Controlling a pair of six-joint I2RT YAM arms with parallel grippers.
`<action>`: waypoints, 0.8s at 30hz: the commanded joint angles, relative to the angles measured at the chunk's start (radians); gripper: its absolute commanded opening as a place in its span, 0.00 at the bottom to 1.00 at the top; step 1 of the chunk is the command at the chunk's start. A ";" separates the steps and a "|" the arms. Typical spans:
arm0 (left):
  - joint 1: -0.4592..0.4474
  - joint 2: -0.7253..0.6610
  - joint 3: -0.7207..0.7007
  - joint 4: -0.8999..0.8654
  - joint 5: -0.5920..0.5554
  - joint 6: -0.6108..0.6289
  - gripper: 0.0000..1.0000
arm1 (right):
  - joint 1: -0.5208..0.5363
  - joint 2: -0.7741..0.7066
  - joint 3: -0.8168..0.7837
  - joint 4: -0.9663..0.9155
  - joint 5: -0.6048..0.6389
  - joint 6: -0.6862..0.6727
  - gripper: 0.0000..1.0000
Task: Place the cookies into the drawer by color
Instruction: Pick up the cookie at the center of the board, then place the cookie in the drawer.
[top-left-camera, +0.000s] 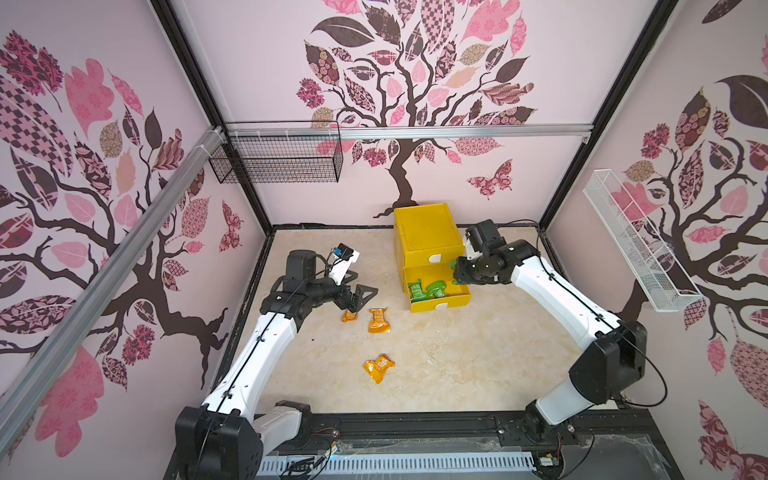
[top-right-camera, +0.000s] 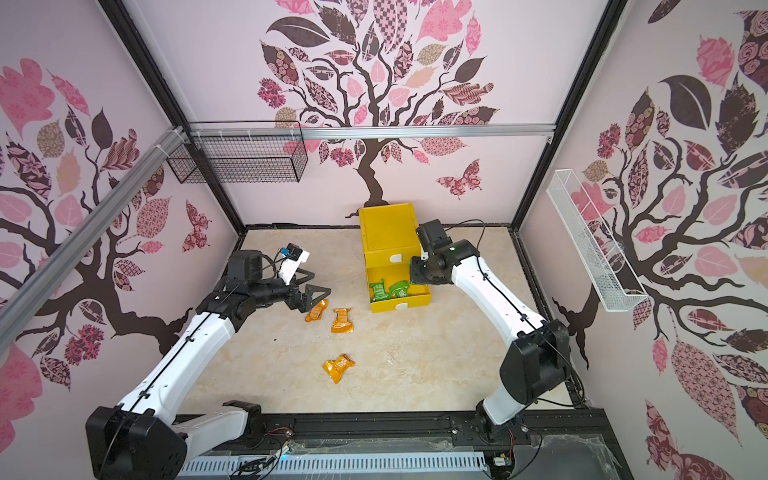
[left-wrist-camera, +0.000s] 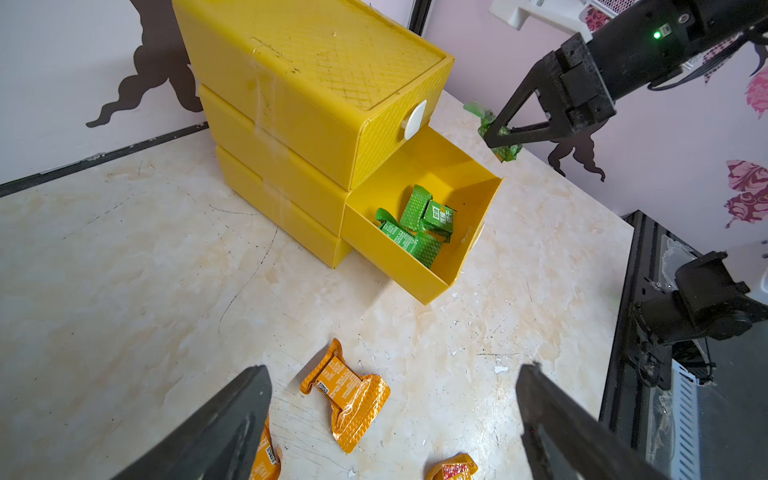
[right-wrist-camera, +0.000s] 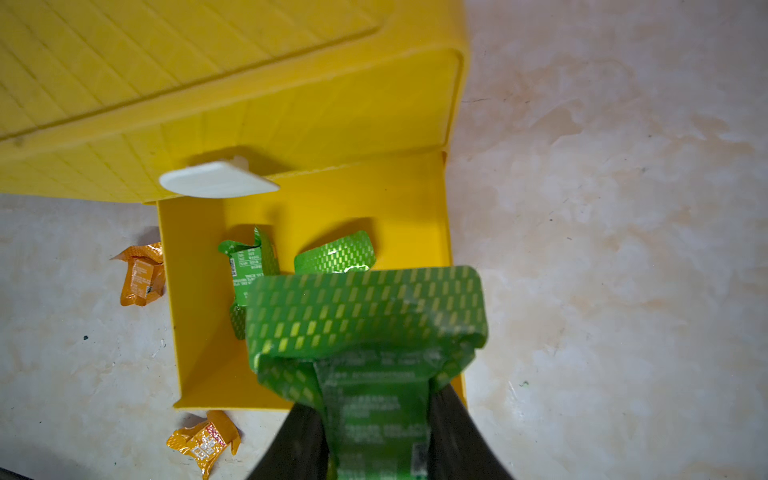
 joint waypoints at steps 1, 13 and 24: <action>-0.001 0.006 -0.002 0.008 -0.006 0.011 0.97 | 0.007 0.055 0.060 -0.007 0.009 -0.017 0.35; 0.002 0.000 0.011 -0.009 0.006 0.007 0.97 | 0.008 0.083 0.055 -0.023 0.078 -0.025 0.60; -0.004 0.005 0.017 0.000 -0.024 0.005 0.97 | 0.007 -0.036 0.007 -0.031 0.118 -0.017 0.63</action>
